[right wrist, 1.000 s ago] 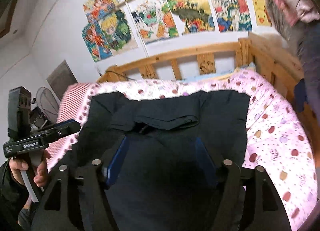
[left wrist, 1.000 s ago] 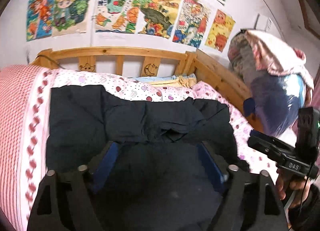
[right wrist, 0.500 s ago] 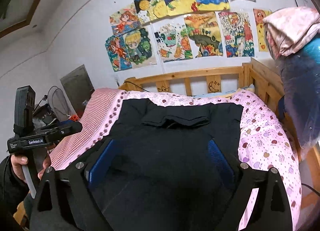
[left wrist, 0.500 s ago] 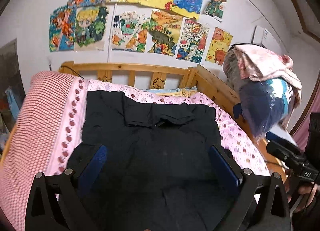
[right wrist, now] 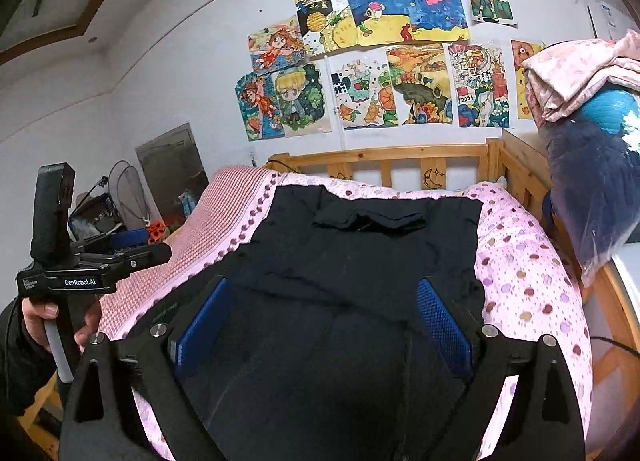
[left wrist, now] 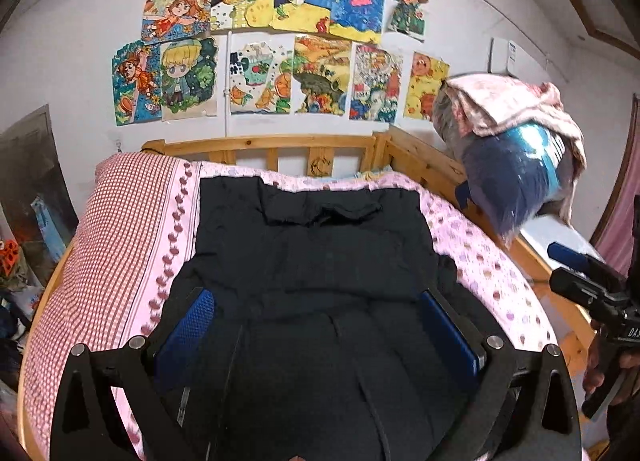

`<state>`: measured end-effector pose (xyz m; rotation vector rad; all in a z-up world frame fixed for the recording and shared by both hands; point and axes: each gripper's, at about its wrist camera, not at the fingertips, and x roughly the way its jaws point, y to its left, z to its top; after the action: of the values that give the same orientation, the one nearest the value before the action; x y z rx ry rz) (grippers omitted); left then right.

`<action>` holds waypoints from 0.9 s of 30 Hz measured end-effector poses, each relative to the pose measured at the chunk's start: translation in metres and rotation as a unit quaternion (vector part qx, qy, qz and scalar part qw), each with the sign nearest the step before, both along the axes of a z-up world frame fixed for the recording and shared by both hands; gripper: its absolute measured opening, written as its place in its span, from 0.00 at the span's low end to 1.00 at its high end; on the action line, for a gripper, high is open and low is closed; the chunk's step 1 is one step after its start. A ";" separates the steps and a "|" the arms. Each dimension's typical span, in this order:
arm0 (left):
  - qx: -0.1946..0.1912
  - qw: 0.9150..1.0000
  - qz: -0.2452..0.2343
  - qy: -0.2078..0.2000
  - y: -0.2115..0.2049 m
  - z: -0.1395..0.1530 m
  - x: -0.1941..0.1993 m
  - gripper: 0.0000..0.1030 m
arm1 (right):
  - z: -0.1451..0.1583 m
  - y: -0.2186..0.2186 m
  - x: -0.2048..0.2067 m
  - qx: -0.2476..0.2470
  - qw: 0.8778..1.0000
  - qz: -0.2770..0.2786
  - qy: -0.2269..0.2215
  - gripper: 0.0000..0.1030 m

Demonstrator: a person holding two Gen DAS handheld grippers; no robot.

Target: Fold large clothes

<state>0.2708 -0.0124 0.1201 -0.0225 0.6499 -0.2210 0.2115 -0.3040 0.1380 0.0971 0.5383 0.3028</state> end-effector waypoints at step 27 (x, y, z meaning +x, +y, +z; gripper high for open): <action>0.034 0.999 -0.021 -0.023 0.025 -0.052 -0.115 1.00 | -0.059 0.031 -0.114 -0.058 0.998 0.002 -0.013 0.89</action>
<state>0.1560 0.0126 0.0680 0.0617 0.6125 -0.2401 0.0974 -0.2726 0.0793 -0.0210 0.5295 0.2761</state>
